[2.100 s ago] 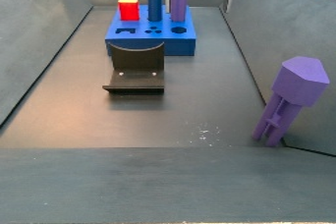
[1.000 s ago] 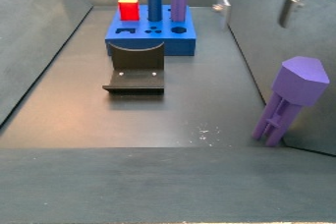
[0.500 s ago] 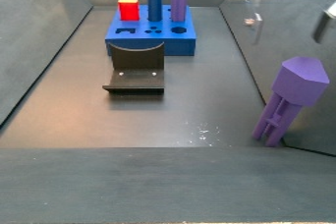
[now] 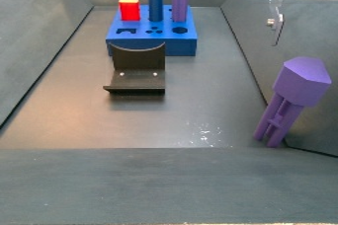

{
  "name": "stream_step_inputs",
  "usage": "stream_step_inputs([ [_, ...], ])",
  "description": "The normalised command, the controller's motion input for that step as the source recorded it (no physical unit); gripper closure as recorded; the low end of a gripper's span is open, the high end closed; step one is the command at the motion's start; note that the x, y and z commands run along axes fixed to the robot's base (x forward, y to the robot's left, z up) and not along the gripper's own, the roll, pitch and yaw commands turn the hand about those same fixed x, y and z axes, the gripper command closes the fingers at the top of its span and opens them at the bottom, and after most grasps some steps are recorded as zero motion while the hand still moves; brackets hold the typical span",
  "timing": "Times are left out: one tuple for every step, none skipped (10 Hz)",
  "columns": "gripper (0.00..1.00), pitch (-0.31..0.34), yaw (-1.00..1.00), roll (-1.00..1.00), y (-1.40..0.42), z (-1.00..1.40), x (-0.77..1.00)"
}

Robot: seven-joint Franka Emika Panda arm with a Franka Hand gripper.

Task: Pick up the 3 prong object. Move up. Move to above the board. Insert the 3 prong object.
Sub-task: Pick up the 3 prong object.

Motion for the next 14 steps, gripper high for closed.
stream_step_inputs([
  [0.0, -0.05, 0.0, -0.17, 0.58, 0.0, 0.13],
  [0.0, -0.081, -0.03, -0.18, 0.52, 0.0, 0.07],
  [0.0, -0.17, -0.18, -0.21, 0.32, 0.0, 0.02],
  [0.0, -0.186, -0.28, -0.22, 0.21, -0.05, 0.34],
  [0.0, -0.21, -0.27, -0.21, 0.18, -0.14, 0.25],
  [0.0, -0.243, -0.3, -0.22, 0.13, -0.17, 0.26],
  [0.0, -0.241, -0.26, -0.22, 0.15, -0.23, 0.26],
  [0.0, -0.227, -0.2, -0.21, 0.21, -0.33, 0.25],
  [0.0, -0.214, -0.22, -0.2, 0.26, -0.33, 0.24],
  [0.0, -0.209, -0.18, -0.18, 0.31, -0.37, 0.17],
  [0.0, -0.024, -0.26, -0.03, 0.07, -0.09, 0.12],
  [0.0, -0.011, 0.03, -0.04, 0.06, 0.0, 0.0],
  [0.0, 0.0, 0.0, -0.01, 0.0, 0.0, 0.0],
  [0.0, 0.0, 0.0, 0.0, 0.0, 0.0, 0.0],
])
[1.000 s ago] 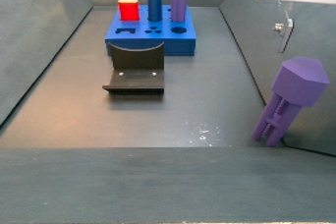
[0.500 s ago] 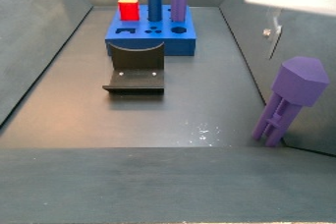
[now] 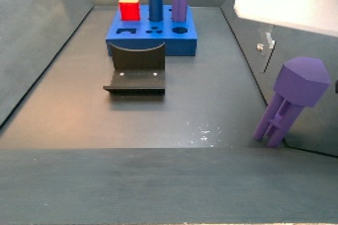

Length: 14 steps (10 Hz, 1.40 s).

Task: Pick up the 3 prong object. Move up. Move to above the board. Insert the 3 prong object.
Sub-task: Pick up the 3 prong object, then move up.

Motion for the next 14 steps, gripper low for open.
stream_step_inputs([
  [1.0, 0.0, 0.0, 0.0, 0.0, 0.0, 0.0],
  [1.0, 0.0, 0.0, 0.0, 0.0, 0.0, 0.0],
  [1.0, 0.0, 0.0, 0.0, 0.0, 0.0, 0.0],
  [1.0, 0.0, 0.0, 0.0, 0.0, 0.0, 0.0],
  [1.0, 0.0, 0.0, 0.0, 0.0, 0.0, 0.0],
  [1.0, 0.0, 0.0, 0.0, 0.0, 0.0, 0.0],
  [1.0, 0.0, 0.0, 0.0, 0.0, 0.0, 0.0],
  [1.0, 0.0, 0.0, 0.0, 0.0, 0.0, 0.0],
  [1.0, 0.0, 0.0, 0.0, 0.0, 0.0, 0.0],
  [1.0, 0.0, 0.0, 0.0, 0.0, 0.0, 0.0],
  [1.0, 0.0, 0.0, 0.0, 0.0, 0.0, 0.0],
  [1.0, 0.0, 0.0, 0.0, 0.0, 0.83, 0.0],
  [1.0, -0.002, 0.04, 0.0, 0.05, 0.82, -0.02],
  [1.0, 0.027, 0.04, 0.0, 0.05, 0.71, -0.03],
])
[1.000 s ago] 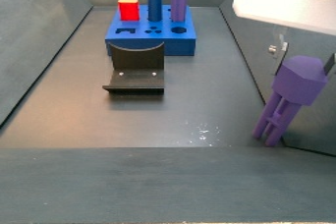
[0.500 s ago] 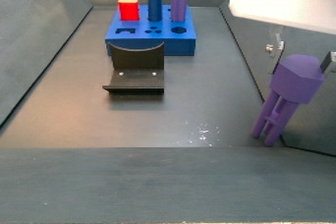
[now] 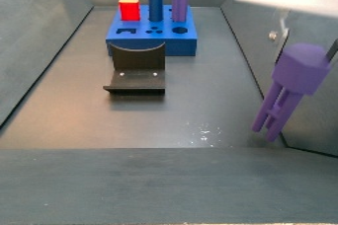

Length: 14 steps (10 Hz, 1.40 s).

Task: Pick up the 3 prong object. Move up. Move to above the board. Insert the 3 prong object.
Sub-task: Move up, then move to above the board.

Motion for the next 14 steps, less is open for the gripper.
stream_step_inputs([
  [1.0, 0.055, 0.03, 0.02, 0.03, 0.6, -0.02],
  [1.0, 0.086, 0.02, 0.04, 0.02, 0.45, -0.01],
  [1.0, 0.101, 0.02, 0.05, 0.01, 0.32, -0.01],
  [1.0, 0.118, -0.09, 0.02, -0.13, 1.0, 0.64],
  [1.0, 0.126, -0.09, 0.02, -0.14, 1.0, 0.67],
  [1.0, 0.162, -0.05, 0.01, -0.1, 1.0, 0.65],
  [1.0, 0.152, -0.03, -0.01, -0.07, 0.9, 0.55],
  [1.0, 0.14, -0.01, -0.02, -0.03, 0.63, 0.34],
  [1.0, 0.136, 0.0, -0.03, -0.02, 0.48, 0.25],
  [1.0, 0.111, 0.0, -0.03, -0.01, 0.22, 0.11],
  [1.0, 0.155, 1.0, 0.06, -1.0, 0.12, 0.16],
  [1.0, 0.156, 1.0, 0.08, -1.0, 0.12, 0.16],
  [1.0, 0.152, 1.0, 0.1, -1.0, 0.12, 0.15],
  [1.0, 0.133, 1.0, 0.1, -1.0, 0.12, 0.15],
])
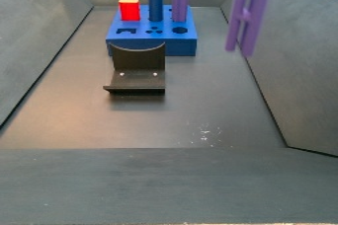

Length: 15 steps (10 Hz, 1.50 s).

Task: Pick up the 3 prong object. Move up. Move to above the board. Insert the 3 prong object.
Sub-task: Move to above the board.

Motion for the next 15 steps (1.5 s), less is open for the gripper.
stream_step_inputs([
  [1.0, 0.108, 0.84, 0.09, -1.0, 0.12, 0.15],
  [1.0, 0.077, 0.59, 0.07, -1.0, 0.13, 0.15],
  [1.0, 0.041, 0.31, 0.04, -1.0, 0.13, 0.15],
  [1.0, 0.031, 0.19, 0.03, -1.0, 0.13, 0.15],
  [1.0, 0.031, 0.11, 0.02, -1.0, 0.14, 0.15],
  [1.0, 0.029, 0.06, 0.0, -1.0, 0.14, 0.15],
  [1.0, 0.038, 0.03, 0.01, -1.0, 0.14, 0.15],
  [1.0, 0.054, 0.02, 0.01, -1.0, 0.15, 0.15],
  [1.0, 0.08, 0.01, 0.0, -1.0, 0.15, 0.16],
  [1.0, 0.094, 0.01, -0.01, -1.0, 0.15, 0.17],
  [1.0, 0.12, 0.01, 0.0, -1.0, 0.16, 0.19],
  [1.0, 0.122, 0.01, -0.01, -1.0, 0.16, 0.2],
  [1.0, 0.123, 0.0, 0.01, -1.0, 0.16, 0.22],
  [1.0, 0.123, 0.01, 0.01, -1.0, 0.17, 0.24],
  [1.0, 0.129, 0.01, 0.01, -0.74, 0.13, 0.2],
])
